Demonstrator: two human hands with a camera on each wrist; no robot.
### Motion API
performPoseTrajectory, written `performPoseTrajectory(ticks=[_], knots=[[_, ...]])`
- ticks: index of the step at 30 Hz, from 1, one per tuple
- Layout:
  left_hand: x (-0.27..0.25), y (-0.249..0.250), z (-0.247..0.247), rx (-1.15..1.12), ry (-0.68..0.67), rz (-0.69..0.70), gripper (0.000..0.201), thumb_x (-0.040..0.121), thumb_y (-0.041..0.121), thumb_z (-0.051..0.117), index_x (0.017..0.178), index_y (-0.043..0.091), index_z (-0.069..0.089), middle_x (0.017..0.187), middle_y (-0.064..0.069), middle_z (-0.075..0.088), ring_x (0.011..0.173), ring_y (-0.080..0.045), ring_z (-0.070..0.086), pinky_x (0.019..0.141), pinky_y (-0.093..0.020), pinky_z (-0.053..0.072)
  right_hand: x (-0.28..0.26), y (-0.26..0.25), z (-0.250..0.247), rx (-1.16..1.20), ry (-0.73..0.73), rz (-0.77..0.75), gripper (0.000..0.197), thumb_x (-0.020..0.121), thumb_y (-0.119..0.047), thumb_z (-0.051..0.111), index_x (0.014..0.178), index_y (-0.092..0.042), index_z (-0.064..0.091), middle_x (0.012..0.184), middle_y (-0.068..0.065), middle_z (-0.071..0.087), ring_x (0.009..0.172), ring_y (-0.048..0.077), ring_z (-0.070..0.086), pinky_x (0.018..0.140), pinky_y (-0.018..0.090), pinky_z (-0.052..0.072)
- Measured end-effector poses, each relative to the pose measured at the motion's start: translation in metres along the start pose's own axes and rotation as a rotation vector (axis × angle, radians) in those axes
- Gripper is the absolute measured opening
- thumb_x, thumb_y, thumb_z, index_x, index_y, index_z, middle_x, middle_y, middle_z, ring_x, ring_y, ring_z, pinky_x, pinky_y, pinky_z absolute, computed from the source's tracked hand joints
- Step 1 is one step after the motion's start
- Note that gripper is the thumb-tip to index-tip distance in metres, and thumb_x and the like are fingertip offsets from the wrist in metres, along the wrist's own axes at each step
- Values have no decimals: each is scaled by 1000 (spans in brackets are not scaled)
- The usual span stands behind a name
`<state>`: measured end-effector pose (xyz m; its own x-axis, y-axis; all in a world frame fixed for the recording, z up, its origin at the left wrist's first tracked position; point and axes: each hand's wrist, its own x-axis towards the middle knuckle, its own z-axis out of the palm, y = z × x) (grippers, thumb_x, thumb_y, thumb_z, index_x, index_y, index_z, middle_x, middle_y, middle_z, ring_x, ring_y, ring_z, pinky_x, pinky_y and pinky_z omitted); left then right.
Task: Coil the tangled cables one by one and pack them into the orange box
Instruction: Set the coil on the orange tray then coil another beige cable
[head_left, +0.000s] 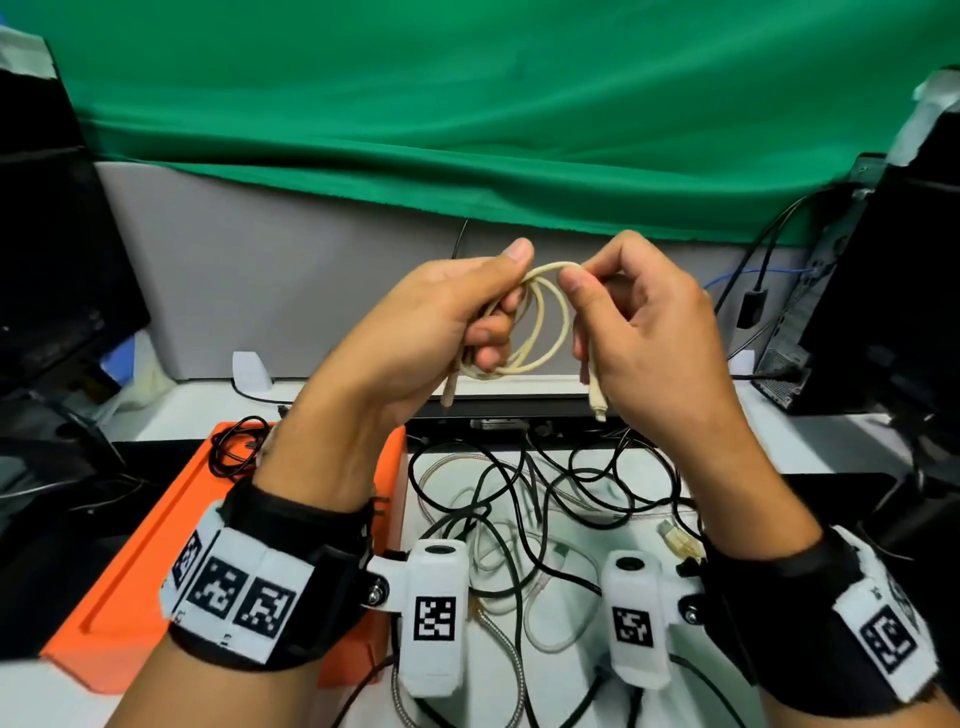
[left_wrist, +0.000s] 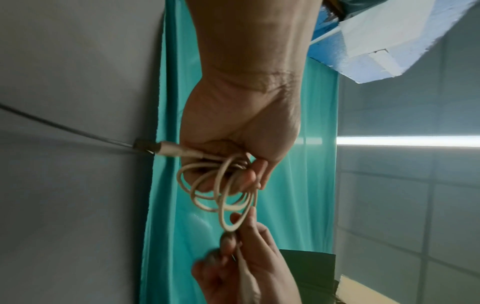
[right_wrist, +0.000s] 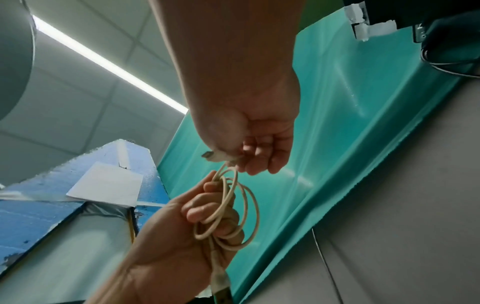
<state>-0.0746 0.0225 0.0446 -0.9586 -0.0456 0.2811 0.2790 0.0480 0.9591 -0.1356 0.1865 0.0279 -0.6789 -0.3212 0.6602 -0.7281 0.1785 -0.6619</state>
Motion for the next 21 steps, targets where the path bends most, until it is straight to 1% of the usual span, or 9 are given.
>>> performPoseTrajectory(ticks=[2,4,6,8,10,12,15,18,21], knots=[[1,-1,2,-40,24,-5,39,105,35,48,70,16,44,51,7,28,48,-11,21,49,-24,19,2,2,0,66,-84,39,12,103,-32,55,99,-24,63,82,-2,69,70,12,67,70,44,58],[2,-2,5,-78,31,-13,39,105,33,50,69,17,42,50,7,27,45,-8,20,45,-20,18,3,3,1,227,-242,174,30,103,-41,49,125,-27,63,111,-4,72,98,12,70,89,46,59],[3,-2,9,-94,34,-22,39,104,31,50,69,16,42,49,7,28,42,-6,23,41,-16,23,0,1,5,364,-346,254,36,105,-45,43,126,-27,65,117,4,73,109,25,70,97,51,55],[3,-2,12,-121,72,-32,38,103,31,53,70,16,43,48,6,30,40,-6,26,40,-15,27,-3,-1,13,297,-301,191,39,104,-50,41,111,-23,69,104,13,75,100,37,71,90,57,56],[4,-2,14,-100,149,-9,38,101,34,59,68,16,48,50,5,36,42,-6,30,41,-15,28,-4,-1,20,222,-186,155,42,98,-55,44,101,-21,69,94,19,72,89,40,69,80,58,57],[5,-3,16,-14,225,52,40,99,36,61,66,16,52,52,3,43,44,-9,35,43,-17,32,-3,-1,21,240,-125,166,40,98,-51,49,95,-15,67,89,14,74,83,35,69,74,50,58],[4,-4,21,104,267,187,40,101,34,59,71,9,56,53,-1,50,45,-10,43,47,-19,39,-2,-5,18,496,-203,265,35,106,-38,46,94,-10,61,79,4,68,75,20,61,75,36,47],[6,-8,27,120,309,257,38,103,37,55,75,11,56,57,-4,55,51,-14,51,54,-27,46,-2,-9,22,740,-175,374,44,107,-44,36,96,-10,62,73,2,61,73,15,55,83,38,41],[9,-15,34,122,374,273,43,104,42,51,77,9,57,59,-4,57,55,-18,54,58,-36,50,-6,-8,29,474,-56,237,41,109,-44,34,88,-20,60,70,-5,54,69,10,51,75,33,44]])
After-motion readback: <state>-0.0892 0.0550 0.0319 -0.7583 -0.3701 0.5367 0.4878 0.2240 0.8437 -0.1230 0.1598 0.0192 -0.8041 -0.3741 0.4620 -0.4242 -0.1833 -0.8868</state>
